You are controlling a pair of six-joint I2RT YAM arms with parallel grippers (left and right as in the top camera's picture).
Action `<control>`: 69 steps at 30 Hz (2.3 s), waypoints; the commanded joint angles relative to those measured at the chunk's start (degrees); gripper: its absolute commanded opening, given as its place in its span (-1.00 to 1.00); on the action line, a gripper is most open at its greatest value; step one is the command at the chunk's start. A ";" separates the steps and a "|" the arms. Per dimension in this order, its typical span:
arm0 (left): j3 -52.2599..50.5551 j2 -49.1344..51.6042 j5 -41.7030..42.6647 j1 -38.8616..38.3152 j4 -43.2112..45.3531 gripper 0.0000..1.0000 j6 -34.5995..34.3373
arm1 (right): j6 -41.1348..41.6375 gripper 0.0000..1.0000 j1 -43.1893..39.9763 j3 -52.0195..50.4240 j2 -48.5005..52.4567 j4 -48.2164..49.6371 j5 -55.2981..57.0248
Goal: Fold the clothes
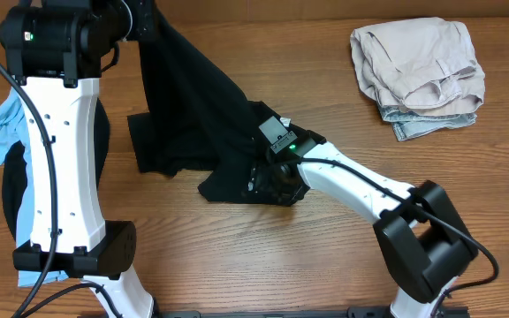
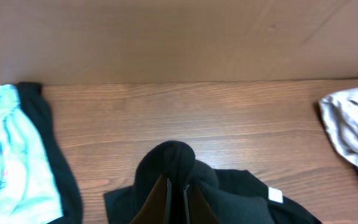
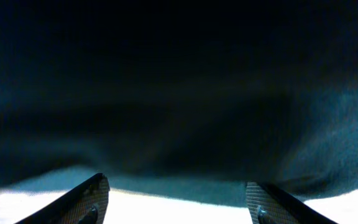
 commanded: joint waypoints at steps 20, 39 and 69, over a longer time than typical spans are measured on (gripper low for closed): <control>1.42 -1.18 -7.54 3.65 -2.95 -0.92 -1.95 | -3.78 0.21 -14.62 1.57 2.64 8.20 -0.79; 0.72 6.86 -7.34 3.74 -5.73 -0.91 -4.87 | 9.22 0.10 -4.81 1.62 2.82 0.72 -1.73; 1.16 6.34 -7.56 5.20 -6.82 -0.92 -3.93 | 1.92 -0.92 -9.31 4.94 2.58 -6.12 1.01</control>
